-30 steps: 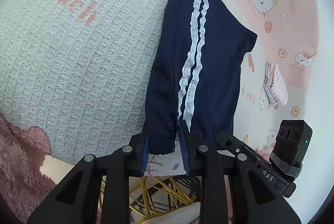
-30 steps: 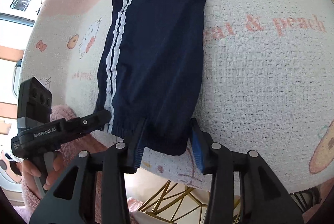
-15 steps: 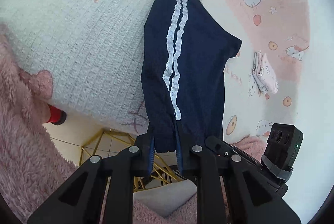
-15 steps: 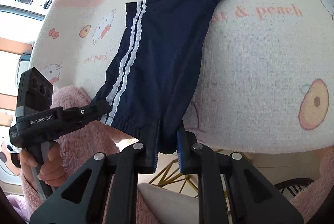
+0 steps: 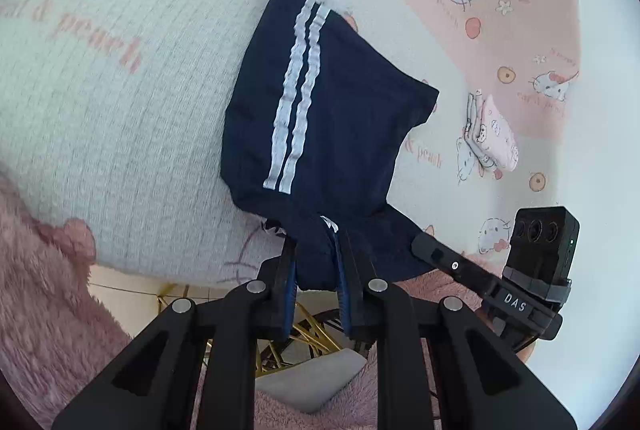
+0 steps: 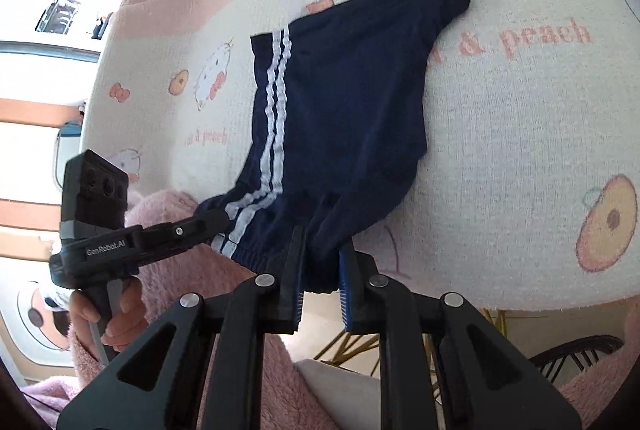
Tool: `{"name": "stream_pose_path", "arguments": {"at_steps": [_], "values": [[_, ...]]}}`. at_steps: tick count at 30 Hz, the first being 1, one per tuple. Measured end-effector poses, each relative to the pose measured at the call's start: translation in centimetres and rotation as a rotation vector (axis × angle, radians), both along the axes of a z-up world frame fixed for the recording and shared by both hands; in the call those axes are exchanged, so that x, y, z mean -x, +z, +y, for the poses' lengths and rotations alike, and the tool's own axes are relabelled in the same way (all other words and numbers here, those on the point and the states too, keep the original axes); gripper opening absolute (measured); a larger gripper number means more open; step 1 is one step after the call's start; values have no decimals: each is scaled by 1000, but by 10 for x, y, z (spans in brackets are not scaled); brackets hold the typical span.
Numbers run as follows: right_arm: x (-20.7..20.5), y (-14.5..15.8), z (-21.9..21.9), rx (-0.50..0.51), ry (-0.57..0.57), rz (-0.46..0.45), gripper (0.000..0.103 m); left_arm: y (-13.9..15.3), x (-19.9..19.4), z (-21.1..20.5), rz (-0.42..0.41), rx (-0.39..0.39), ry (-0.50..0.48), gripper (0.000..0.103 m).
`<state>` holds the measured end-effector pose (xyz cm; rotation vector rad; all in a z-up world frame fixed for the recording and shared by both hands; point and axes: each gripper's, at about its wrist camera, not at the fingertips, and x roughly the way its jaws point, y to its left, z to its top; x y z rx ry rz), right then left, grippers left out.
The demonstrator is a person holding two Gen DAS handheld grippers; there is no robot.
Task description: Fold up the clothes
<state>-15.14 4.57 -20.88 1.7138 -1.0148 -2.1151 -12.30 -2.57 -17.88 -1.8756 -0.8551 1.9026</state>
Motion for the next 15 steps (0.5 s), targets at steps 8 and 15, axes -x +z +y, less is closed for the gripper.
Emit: {"name": "stream_pose_path", "arguments": {"at_steps": [8,15], "values": [[85,1,9,-120,-66,29,30,-18,88,-2,26,51,11,43],[96,16,6,-379,23,172,45,-5,88,11,273,269,-223,44]]}}
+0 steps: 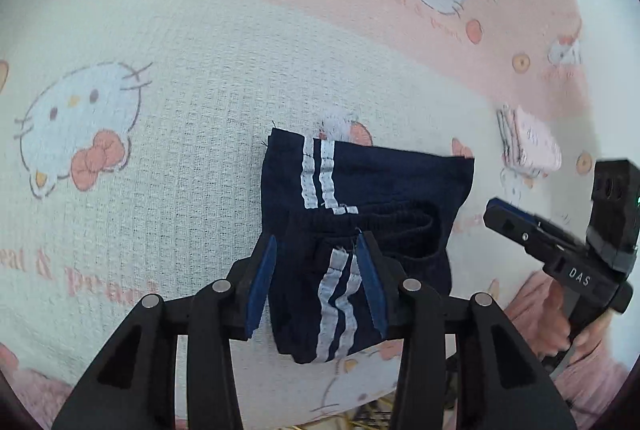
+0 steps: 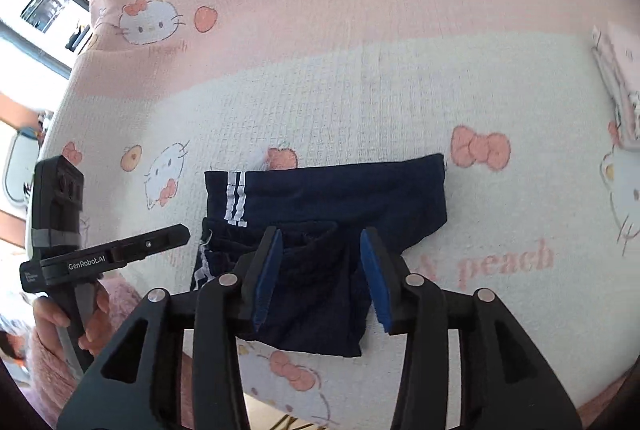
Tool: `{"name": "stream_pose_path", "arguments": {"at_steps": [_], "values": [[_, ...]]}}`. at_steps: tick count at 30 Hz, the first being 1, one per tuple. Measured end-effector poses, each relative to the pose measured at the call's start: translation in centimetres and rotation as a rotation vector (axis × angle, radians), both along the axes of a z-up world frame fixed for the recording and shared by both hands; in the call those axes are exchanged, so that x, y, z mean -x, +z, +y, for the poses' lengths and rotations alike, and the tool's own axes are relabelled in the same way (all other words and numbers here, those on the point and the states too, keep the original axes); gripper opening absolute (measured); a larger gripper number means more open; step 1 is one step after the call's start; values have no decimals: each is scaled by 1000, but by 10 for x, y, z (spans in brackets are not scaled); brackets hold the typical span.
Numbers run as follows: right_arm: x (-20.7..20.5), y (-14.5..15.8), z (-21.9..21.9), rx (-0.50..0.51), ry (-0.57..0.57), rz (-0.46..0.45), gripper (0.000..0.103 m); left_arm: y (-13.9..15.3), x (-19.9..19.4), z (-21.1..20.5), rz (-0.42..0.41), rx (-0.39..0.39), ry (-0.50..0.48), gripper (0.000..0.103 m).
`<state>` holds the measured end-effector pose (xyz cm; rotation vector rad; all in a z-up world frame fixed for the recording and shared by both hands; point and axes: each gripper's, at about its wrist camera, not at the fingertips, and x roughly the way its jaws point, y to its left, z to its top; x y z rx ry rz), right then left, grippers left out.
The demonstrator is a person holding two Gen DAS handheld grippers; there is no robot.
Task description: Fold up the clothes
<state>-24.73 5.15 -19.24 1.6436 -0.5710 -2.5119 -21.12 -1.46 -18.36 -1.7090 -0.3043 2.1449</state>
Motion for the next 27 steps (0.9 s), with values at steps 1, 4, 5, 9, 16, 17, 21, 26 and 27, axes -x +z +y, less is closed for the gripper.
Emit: {"name": "stream_pose_path", "arguments": {"at_steps": [1,4,5,9,16,17,21,26,27], "values": [[-1,-5,-7,-51,43,-6,45,-3,-2,2,-1,10,-20,44],[-8,-24,-19,-140,139,-59,45,-16,-5,10,-23,56,-56,44],[-11,-30,-23,-162,167,-79,45,-18,-6,13,-22,69,-67,44],[-13,-47,-31,-102,176,-100,45,-20,-5,21,22,110,-112,44],[-8,-49,-20,-84,128,-72,14,-5,0,14,99,111,-104,16],[-8,-47,-16,-74,126,-68,14,-2,1,13,111,107,-102,15],[-6,-43,-2,-39,104,-66,26,3,5,6,137,119,-80,15],[-3,-41,8,-57,96,-39,43,-9,-3,16,129,226,-67,30],[-2,-42,7,-54,114,-44,48,-12,-2,17,125,239,-68,31]]}}
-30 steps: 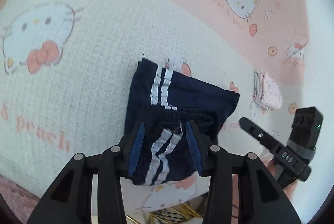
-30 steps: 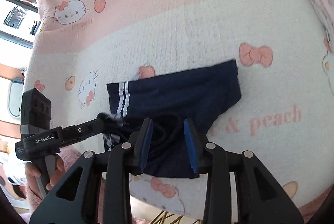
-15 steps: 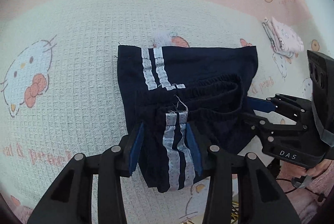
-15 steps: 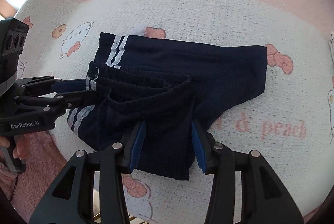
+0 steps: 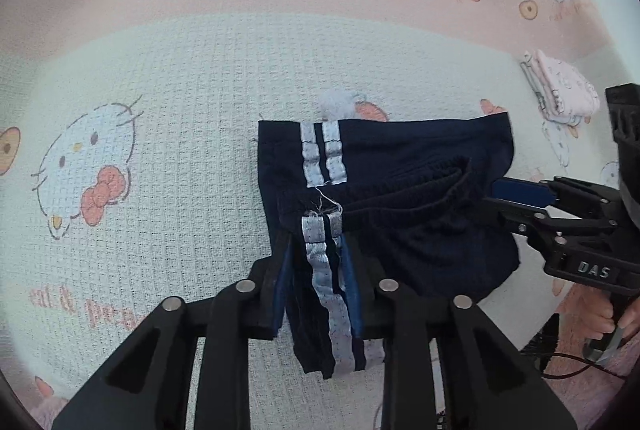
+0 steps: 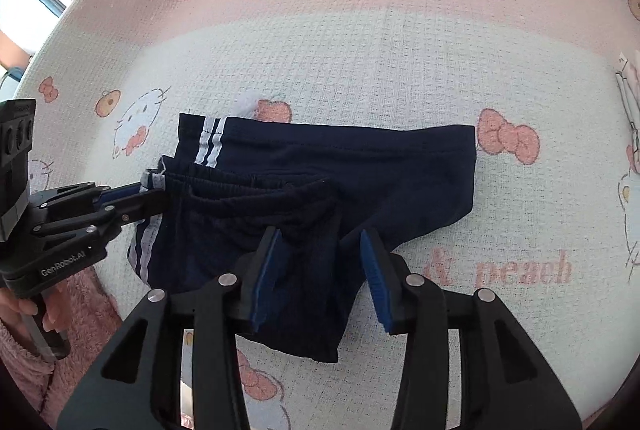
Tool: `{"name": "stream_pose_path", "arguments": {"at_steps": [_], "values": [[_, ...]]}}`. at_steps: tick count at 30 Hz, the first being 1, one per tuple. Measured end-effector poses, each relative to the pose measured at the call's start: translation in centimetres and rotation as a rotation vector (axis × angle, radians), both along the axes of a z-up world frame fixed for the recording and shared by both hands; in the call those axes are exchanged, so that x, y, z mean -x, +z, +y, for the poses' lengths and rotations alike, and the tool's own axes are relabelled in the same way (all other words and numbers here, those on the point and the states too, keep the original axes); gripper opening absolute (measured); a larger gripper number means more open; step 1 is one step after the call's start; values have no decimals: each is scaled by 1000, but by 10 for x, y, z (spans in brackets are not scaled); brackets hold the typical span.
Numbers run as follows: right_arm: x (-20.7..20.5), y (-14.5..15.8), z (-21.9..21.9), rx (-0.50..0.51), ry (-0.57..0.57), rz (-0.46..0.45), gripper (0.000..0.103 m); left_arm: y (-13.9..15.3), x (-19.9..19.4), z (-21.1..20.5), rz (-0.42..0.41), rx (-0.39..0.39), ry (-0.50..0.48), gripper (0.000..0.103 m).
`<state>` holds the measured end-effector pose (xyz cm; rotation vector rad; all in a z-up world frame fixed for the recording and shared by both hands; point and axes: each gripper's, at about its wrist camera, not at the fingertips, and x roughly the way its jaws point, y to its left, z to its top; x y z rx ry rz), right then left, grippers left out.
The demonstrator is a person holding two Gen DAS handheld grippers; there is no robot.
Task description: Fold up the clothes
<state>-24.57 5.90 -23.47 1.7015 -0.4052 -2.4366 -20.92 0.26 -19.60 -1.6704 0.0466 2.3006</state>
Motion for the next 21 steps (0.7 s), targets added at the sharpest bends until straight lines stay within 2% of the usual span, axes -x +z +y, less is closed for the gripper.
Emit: {"name": "stream_pose_path", "arguments": {"at_steps": [1,3,4,6,7,11,14,17,18,21], "values": [[3,-3,-2,-5,15,-12,51,-3,1,1,-4,9,-2,31],[7,-8,-8,-18,43,-27,51,1,0,3,17,1,-18,29],[8,-10,-10,-24,57,-28,39,5,-1,4,33,-9,-28,19],[8,-8,-12,-29,66,-6,12,13,-2,3,56,-35,-28,17],[7,-4,-11,-24,61,9,9,17,-2,1,63,-52,-24,16],[1,16,2,-10,11,77,7,36,8,-2,96,-112,-20,15],[5,28,9,-18,-8,96,7,43,23,1,118,-118,-35,15],[10,39,15,-26,-26,114,7,30,41,2,87,-109,-27,16],[15,35,18,-32,-32,98,9,22,46,2,64,-100,-13,17],[34,12,23,-54,-54,26,15,-5,54,6,-11,-75,25,29]]}}
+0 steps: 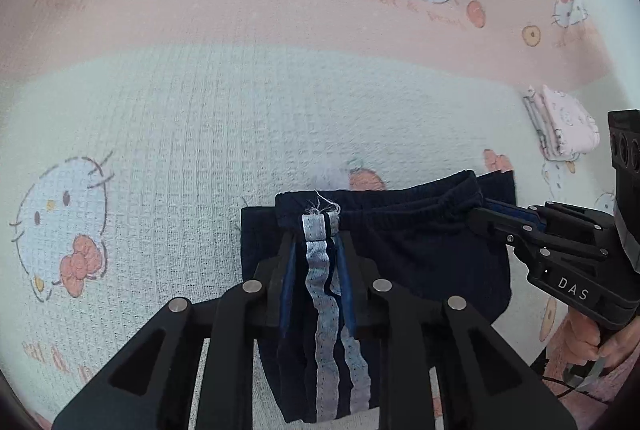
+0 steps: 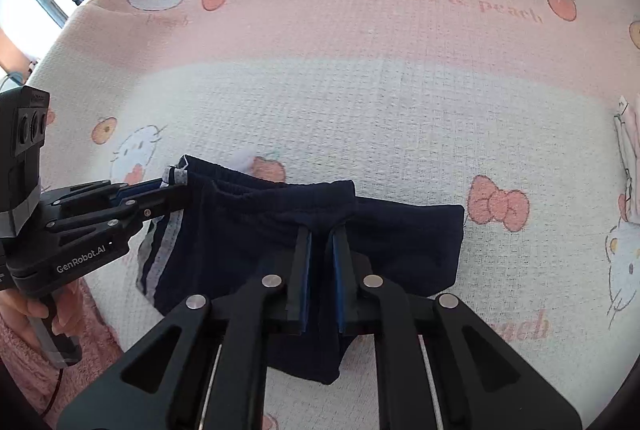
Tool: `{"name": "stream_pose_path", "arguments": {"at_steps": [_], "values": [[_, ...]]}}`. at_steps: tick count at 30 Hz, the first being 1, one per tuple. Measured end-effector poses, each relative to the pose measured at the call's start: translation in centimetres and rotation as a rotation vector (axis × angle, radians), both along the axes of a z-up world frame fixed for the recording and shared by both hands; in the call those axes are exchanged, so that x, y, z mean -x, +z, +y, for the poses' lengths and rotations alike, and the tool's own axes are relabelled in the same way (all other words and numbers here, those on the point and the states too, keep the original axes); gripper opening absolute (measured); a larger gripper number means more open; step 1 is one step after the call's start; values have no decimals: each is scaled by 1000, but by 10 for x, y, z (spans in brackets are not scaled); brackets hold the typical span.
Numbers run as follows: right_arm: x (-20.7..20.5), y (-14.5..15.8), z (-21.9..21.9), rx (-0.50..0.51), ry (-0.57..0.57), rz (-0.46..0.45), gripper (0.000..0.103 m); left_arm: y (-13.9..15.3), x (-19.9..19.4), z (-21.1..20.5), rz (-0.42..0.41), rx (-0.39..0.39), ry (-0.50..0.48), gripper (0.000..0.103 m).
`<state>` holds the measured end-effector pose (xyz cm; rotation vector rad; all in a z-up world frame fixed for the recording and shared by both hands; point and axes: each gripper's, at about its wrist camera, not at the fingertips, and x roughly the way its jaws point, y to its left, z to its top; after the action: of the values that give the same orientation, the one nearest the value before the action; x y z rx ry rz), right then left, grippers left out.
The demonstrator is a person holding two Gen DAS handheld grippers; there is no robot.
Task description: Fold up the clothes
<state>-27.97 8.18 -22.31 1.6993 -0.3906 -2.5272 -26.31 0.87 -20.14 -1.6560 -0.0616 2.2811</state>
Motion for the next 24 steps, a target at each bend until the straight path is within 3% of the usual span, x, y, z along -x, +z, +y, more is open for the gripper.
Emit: {"name": "stream_pose_path", "arguments": {"at_steps": [3,7,9,12,15,18,20,24], "values": [[10,-10,3,-13,-18,-24,28,4,-2,-8,14,-32,24,31],[6,9,18,34,-68,15,35,44,-15,-33,176,-87,95,31],[-2,25,24,32,-79,67,36,54,-20,-30,225,-114,44,31],[-3,34,12,-8,13,95,36,41,-14,-5,183,-130,-70,31],[7,16,-14,-84,116,33,36,16,-4,11,127,-66,-105,31],[17,-7,-15,-104,102,-17,34,8,4,-2,111,-40,-53,24],[17,-6,1,-45,52,-8,33,9,7,-20,103,-26,17,23],[9,5,32,13,-48,20,36,14,6,-50,86,-126,119,23]]}}
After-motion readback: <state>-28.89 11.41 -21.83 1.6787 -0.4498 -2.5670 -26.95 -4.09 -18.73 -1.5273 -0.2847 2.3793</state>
